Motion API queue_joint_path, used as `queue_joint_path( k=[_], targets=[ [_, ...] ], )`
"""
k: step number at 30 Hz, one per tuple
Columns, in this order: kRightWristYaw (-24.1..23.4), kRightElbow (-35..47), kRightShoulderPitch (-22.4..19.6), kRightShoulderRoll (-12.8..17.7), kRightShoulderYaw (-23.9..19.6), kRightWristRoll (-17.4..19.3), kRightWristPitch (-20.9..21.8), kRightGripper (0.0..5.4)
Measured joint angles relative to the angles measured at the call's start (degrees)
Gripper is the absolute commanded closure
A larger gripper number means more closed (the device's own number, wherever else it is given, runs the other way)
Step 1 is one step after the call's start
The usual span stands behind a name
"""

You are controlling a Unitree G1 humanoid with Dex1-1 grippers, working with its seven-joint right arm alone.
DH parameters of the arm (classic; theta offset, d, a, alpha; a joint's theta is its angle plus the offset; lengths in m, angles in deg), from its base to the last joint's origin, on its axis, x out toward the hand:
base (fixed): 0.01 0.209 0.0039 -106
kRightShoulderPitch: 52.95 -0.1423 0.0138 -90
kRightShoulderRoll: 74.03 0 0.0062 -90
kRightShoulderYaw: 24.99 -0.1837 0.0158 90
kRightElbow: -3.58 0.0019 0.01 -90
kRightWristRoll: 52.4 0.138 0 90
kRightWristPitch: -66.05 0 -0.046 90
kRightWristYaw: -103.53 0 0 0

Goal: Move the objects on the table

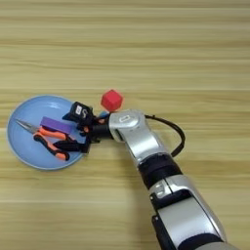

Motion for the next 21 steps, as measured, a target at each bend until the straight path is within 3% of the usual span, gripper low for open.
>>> queue_joint_path(
  k=[15, 21],
  targets=[
    [-0.38, -0.71, -0.48, -0.05, 0.00, -0.22, 0.45, 3.00],
    [-0.45, -1.06, -0.69, -0.10, -0.01, -0.23, 0.60, 3.02]
  ],
)
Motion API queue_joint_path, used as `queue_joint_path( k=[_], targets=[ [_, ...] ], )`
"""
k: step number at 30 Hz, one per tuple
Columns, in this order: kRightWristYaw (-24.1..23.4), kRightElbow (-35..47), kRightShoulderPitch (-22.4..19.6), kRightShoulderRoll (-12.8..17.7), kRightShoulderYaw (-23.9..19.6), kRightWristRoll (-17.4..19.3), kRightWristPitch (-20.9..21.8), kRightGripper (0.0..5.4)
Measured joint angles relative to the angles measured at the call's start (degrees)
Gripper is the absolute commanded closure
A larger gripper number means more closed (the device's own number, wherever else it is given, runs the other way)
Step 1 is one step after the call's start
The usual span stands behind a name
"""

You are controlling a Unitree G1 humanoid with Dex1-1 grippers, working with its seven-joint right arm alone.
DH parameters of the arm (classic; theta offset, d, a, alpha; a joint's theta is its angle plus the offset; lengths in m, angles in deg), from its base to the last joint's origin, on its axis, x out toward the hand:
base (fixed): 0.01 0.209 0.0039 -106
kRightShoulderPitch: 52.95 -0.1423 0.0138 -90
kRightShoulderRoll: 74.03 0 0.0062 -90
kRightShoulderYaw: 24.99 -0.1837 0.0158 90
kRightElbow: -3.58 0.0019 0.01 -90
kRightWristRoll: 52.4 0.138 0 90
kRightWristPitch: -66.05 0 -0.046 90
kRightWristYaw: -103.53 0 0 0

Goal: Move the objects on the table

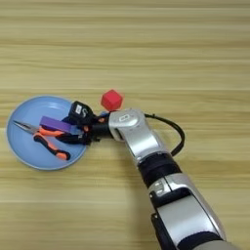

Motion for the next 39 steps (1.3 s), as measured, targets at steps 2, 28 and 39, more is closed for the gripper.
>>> queue_joint_path(
  k=[2, 28, 39],
  targets=[
    [-0.04, 0.00, -0.01, -0.01, -0.01, 0.00, 0.00, 3.02],
    [-8.38, -5.08, -3.32, -1.06, -3.20, -2.24, 1.17, 3.03],
    [-8.35, -7.97, -4.65, -1.15, -2.08, -3.94, 4.53, 2.43]
  ],
)
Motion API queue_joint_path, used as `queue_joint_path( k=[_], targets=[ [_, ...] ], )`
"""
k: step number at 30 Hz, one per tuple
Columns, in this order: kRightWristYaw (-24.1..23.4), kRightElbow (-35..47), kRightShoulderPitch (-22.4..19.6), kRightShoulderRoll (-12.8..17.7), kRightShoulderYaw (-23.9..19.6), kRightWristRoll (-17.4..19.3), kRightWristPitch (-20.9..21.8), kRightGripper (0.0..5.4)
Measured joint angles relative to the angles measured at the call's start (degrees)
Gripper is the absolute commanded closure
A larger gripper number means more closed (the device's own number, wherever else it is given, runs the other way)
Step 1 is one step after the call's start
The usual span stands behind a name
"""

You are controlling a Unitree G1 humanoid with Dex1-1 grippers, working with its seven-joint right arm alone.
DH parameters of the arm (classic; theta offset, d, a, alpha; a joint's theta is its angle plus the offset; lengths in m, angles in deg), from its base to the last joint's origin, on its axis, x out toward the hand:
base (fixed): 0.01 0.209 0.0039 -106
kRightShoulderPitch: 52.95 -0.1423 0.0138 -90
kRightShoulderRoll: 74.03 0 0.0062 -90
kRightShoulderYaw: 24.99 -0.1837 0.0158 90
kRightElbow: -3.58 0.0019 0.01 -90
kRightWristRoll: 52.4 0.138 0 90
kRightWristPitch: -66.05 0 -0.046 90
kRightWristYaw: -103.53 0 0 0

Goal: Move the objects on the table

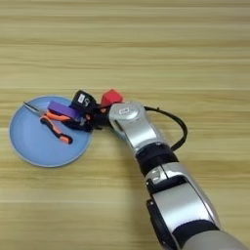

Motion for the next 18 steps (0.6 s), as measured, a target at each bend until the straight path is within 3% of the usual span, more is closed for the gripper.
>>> queue_joint_path(
  k=[18],
  targets=[
    [0.87, 3.49, -0.06, -0.60, -1.87, 1.46, -0.28, 0.70]
  ],
)
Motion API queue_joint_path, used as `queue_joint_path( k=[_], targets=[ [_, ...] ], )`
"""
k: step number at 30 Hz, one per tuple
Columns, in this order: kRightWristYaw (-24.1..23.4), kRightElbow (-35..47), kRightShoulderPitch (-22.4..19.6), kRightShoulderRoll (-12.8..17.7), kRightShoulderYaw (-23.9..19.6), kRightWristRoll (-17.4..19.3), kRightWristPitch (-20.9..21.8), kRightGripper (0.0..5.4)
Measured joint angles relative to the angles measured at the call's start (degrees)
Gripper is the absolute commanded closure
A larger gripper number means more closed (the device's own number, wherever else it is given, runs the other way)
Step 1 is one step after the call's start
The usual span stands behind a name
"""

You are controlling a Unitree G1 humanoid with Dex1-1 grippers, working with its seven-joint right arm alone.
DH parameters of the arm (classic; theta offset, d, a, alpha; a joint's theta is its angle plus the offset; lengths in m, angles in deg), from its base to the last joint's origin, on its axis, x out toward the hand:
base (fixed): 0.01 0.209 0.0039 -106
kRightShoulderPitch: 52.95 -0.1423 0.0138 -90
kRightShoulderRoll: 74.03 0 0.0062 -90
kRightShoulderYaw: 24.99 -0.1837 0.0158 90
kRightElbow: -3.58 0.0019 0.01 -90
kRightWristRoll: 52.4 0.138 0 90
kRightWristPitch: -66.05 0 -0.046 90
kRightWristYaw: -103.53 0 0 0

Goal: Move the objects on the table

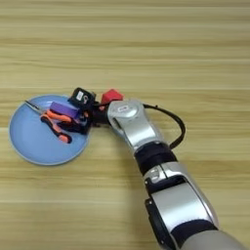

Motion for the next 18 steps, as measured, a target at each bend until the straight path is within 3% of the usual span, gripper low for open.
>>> queue_joint_path(
  k=[7, 11, 14, 18],
  targets=[
    [0.12, 4.24, -0.20, -0.08, -3.23, 3.00, -1.20, 0.06],
    [0.09, 5.73, -0.25, -0.07, -4.07, 3.70, -2.08, 0.06],
    [1.84, 9.47, 0.02, -0.05, -4.30, 5.55, -3.76, 0.06],
    [7.29, 15.53, 3.35, 0.39, -4.06, 8.78, -3.72, 0.06]
  ],
)
